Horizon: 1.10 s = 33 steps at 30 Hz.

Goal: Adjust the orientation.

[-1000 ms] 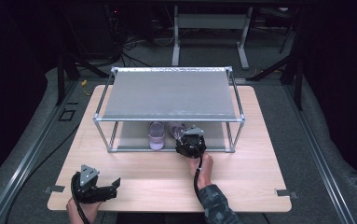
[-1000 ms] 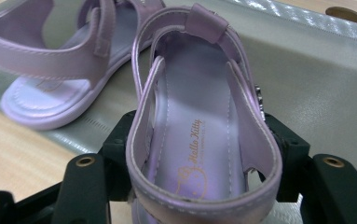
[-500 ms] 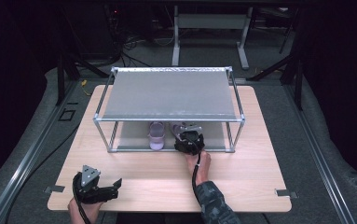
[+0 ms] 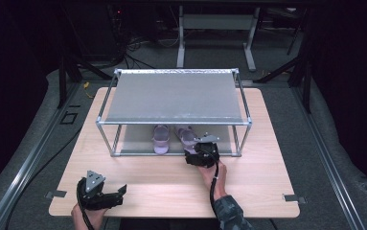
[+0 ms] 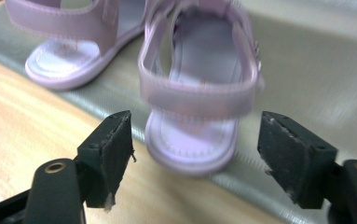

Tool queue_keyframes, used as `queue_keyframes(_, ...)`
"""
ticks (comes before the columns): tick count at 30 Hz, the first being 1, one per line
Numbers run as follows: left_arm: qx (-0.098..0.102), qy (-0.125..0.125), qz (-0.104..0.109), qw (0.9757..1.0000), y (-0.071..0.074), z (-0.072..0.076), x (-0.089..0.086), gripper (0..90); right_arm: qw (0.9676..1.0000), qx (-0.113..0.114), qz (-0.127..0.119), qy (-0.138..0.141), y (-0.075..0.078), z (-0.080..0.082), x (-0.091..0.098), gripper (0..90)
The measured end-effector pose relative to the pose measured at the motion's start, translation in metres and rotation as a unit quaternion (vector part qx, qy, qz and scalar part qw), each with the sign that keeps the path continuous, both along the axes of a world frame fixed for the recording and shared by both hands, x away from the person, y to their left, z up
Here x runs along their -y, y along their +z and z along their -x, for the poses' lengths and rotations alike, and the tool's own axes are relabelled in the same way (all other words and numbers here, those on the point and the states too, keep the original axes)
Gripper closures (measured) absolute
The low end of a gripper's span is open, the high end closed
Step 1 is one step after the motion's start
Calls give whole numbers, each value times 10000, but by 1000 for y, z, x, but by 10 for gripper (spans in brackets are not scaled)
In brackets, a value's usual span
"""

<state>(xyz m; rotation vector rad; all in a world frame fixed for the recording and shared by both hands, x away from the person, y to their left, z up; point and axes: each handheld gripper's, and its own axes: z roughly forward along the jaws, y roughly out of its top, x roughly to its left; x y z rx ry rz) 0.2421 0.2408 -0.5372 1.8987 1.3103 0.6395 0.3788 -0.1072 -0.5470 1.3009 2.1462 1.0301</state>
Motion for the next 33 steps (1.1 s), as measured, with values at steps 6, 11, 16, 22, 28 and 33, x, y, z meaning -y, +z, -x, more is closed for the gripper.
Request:
queue_keyframes(6,-6,-60,27,10000,-2,0,4,4,9995,-281,30,145,-11,1,-3,332)
queue_keyframes(11,-14,-57,22,10000,-1,0,4,5,9996,-290,23,-23,-10,1,0,356)
queue_keyframes(16,19,-10,70,10000,0,0,1,6,9995,-305,-40,-77,-10,0,-4,383)
queue_keyframes(22,-14,-35,83,10000,-2,-1,3,6,9993,-294,-210,-33,-13,-5,-13,366)
queue_keyframes(28,-16,-78,83,9999,-1,-3,6,6,9995,-292,-116,-49,-12,-11,-27,352)
queue_keyframes(33,-20,-67,71,10000,-1,-3,3,6,9994,-311,-129,-72,-10,-4,-21,332)
